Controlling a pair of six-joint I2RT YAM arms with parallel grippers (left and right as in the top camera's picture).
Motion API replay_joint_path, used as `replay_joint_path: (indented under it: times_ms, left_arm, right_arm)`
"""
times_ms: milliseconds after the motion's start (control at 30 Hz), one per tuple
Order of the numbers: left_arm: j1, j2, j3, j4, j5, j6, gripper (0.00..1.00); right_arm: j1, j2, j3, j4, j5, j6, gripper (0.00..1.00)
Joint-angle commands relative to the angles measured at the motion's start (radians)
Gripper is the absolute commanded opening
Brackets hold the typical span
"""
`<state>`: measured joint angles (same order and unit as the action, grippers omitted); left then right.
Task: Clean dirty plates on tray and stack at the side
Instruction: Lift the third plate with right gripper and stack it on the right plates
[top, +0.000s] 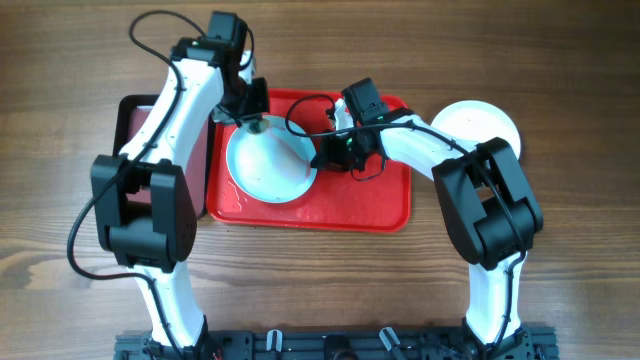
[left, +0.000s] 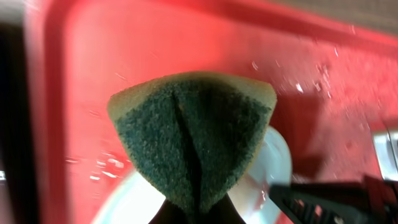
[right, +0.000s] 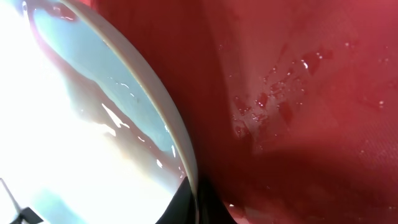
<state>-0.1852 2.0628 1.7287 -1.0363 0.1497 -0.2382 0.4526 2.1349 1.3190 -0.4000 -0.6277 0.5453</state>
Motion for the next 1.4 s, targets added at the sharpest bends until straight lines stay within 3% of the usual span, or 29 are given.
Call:
replay_joint_path:
  times_ms: [0, 267, 567, 767, 933, 1367]
  left_arm:
    - [0.033, 0.006, 0.044, 0.008, -0.148, -0.037, 0.04]
    - [0.057, 0.006, 0.043, 0.01, -0.146, -0.042, 0.04]
    - [0.056, 0.008, 0.042, -0.002, -0.06, -0.065, 0.04]
    - [0.056, 0.012, 0.042, -0.01, -0.034, -0.066, 0.04]
    - [0.056, 0.012, 0.031, -0.012, -0.035, -0.066, 0.04]
    - [0.056, 0.013, -0.008, -0.005, -0.03, -0.095, 0.04]
  right_arm:
    - [0.011, 0.04, -0.018, -0.01, 0.097, 0.016, 0.04]
    - [0.019, -0.036, 0.01, -0.093, 0.224, 0.005, 0.04]
    - [0.072, -0.454, 0.01, -0.293, 0.931, -0.075, 0.04]
    - [0.224, -0.5, 0.01, -0.323, 1.368, -0.075, 0.04]
    - [0.316, -0.5, 0.01, -0.323, 1.561, -0.08, 0.04]
    - [0.425, -0.5, 0.01, -0.254, 1.778, -0.339, 0.04]
